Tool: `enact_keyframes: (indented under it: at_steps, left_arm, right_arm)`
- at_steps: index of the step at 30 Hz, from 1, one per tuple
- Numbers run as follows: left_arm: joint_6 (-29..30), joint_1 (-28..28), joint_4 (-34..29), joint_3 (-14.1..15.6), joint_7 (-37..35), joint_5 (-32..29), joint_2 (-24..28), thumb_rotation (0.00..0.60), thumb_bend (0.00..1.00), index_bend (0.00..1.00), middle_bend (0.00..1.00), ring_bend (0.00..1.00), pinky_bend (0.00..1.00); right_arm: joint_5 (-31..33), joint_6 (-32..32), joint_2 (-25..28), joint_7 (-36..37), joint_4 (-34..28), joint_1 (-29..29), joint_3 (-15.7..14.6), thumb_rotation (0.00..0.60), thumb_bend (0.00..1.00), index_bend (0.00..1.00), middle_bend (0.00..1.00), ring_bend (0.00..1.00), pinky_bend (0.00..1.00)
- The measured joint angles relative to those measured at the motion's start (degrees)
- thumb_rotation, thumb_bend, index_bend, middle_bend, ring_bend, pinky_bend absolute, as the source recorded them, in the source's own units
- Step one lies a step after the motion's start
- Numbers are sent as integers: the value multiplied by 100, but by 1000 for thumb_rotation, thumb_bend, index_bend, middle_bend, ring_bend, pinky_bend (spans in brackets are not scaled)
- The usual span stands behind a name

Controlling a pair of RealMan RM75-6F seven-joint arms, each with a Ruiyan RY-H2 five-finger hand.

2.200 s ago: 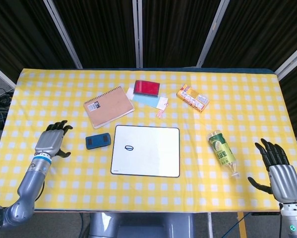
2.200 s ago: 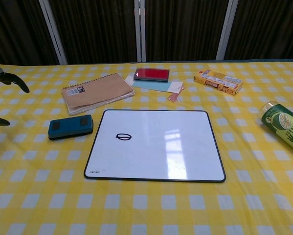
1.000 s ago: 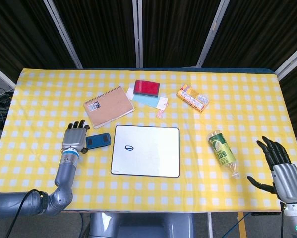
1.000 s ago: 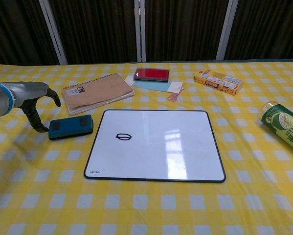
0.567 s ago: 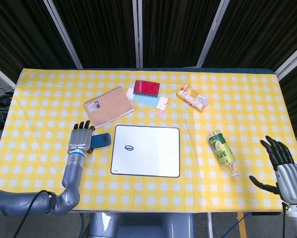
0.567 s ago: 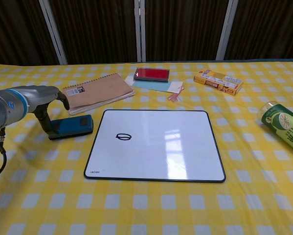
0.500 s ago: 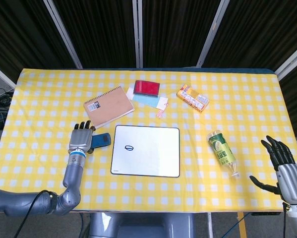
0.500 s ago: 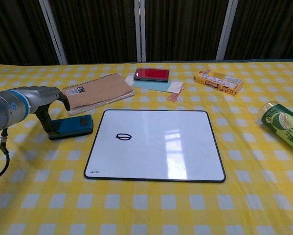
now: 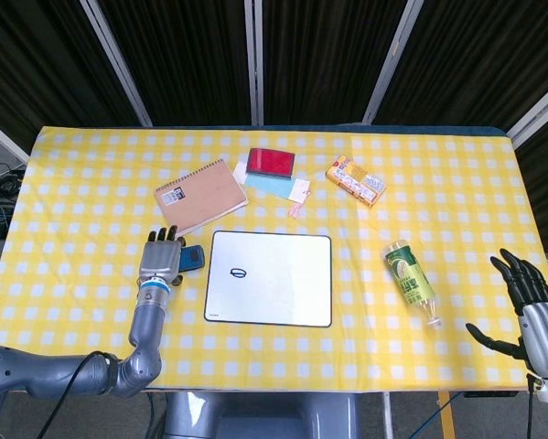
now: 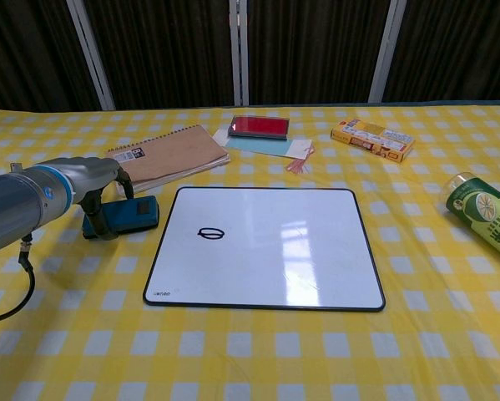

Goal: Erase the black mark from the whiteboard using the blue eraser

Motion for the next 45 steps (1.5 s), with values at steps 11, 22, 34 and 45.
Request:
enact_keyframes:
  at_steps: [11,22,34,45]
  left_arm:
    - [4,37,31,14,21,128,-120,600,508,436,51,96,162]
    - [379,181,129,128,-475,1326,-325,600,599,816,482,470,496]
    - [325,389,50,395,-1951,3621,-375,600,600,839,517,510,532]
    - [-192,504,723,676,-2818,4567,-788,600,597,847,520,510,533]
  right_arm:
    - [-118,134,21,106,-36,-32,-13,600,55,0,0,0,0]
    - [-195,325,-3,218,0,-88,5,600,54,0,0,0,0]
    - [-146,348,-15,346,16,-86,46,600,54,0,0,0,0]
    - [-125,442,-13,476,66,-113,87,600,54,0,0,0,0]
